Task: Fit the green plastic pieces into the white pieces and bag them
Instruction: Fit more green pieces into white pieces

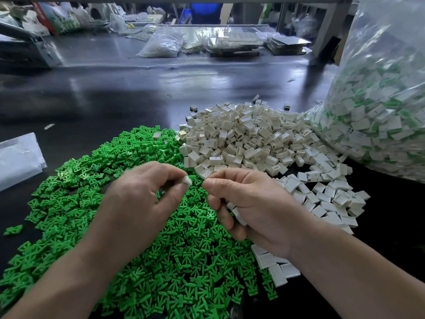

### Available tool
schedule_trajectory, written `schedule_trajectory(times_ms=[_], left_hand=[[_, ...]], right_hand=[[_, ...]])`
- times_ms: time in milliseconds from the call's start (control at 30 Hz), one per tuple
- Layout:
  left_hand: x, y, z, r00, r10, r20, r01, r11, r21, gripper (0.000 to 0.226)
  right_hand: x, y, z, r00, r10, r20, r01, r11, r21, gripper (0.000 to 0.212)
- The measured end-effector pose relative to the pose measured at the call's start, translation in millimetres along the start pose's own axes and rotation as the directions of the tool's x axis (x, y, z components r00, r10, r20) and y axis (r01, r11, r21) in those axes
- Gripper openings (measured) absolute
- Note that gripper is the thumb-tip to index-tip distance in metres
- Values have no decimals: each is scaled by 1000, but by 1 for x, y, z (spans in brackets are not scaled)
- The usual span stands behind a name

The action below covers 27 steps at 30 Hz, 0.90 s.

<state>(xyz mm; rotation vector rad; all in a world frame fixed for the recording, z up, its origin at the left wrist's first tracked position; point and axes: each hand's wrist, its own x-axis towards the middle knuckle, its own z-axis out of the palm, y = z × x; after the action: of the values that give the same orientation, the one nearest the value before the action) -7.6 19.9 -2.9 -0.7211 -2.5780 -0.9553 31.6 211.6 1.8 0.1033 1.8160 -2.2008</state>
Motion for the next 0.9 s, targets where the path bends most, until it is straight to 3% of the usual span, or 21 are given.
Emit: schedule_trajectory(times_ms=[200,400,700,900], left_hand=[[-5,16,8,996,90,-25,-91,996,-22,24],[-6,16,9,994,110,16,-108,989,-102,24],[-6,17,12,981,-178,76,194,911,-364,16],[-7,16,12,985,-150,87,172,910,-378,14]], right_hand=[[-2,2,2,997,-46,58,50,996,-67,24],[1,7,1,996,-78,49,82,992,-91,12],[-6,10,4,979,-201,31,189,845,-500,10],[-4,5,5,995,-102,-19,88,927,-364,10]])
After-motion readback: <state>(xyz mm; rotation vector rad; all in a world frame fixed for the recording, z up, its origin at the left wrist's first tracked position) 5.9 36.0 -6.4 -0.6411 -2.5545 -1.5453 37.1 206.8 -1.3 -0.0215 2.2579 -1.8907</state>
